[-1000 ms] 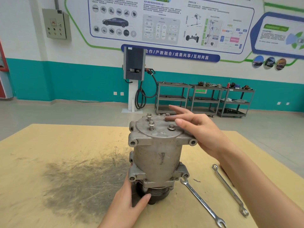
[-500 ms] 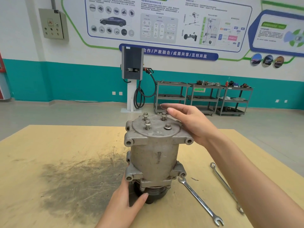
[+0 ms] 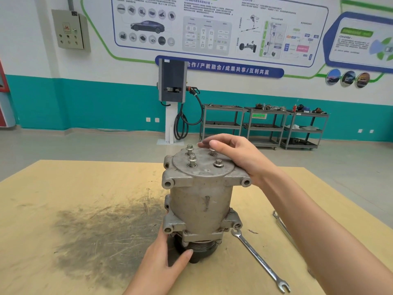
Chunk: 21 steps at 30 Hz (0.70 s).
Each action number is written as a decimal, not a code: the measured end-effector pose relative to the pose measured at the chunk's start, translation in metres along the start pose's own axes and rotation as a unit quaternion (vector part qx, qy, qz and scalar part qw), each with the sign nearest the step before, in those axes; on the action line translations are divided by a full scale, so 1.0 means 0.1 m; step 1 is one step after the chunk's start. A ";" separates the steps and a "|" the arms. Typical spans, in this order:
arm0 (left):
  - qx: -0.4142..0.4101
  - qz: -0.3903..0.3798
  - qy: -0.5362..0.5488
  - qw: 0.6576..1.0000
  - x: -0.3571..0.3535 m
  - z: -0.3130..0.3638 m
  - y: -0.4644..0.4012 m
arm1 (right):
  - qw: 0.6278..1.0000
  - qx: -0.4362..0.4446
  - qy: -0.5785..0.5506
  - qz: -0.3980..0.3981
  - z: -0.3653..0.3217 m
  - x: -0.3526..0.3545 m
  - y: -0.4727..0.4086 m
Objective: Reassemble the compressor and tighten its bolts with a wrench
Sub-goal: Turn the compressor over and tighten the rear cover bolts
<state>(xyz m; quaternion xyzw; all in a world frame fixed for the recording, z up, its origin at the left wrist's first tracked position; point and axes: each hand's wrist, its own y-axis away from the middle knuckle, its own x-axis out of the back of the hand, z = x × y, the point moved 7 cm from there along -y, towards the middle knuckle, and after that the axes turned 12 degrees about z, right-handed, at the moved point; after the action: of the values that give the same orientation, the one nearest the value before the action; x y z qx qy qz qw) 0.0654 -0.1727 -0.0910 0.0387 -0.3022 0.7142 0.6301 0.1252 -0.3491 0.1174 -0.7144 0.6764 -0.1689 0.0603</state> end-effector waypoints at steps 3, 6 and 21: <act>-0.001 -0.005 -0.002 1.000 0.00 0.02 0.00 | 0.995 -0.044 -0.080 -0.034 0.05 -0.01 0.04; 0.005 0.000 -0.002 1.000 0.00 0.00 0.00 | 0.997 -0.049 -0.062 -0.012 0.04 -0.02 -0.02; 0.016 0.001 -0.002 1.000 0.01 -0.01 0.01 | 0.999 -0.020 -0.027 -0.002 0.05 -0.01 -0.09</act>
<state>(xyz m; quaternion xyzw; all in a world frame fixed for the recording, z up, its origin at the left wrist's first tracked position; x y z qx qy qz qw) 0.0649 -0.1714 -0.0912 0.0502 -0.2916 0.7194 0.6285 0.1354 -0.3484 0.1154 -0.7213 0.6760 -0.1364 0.0641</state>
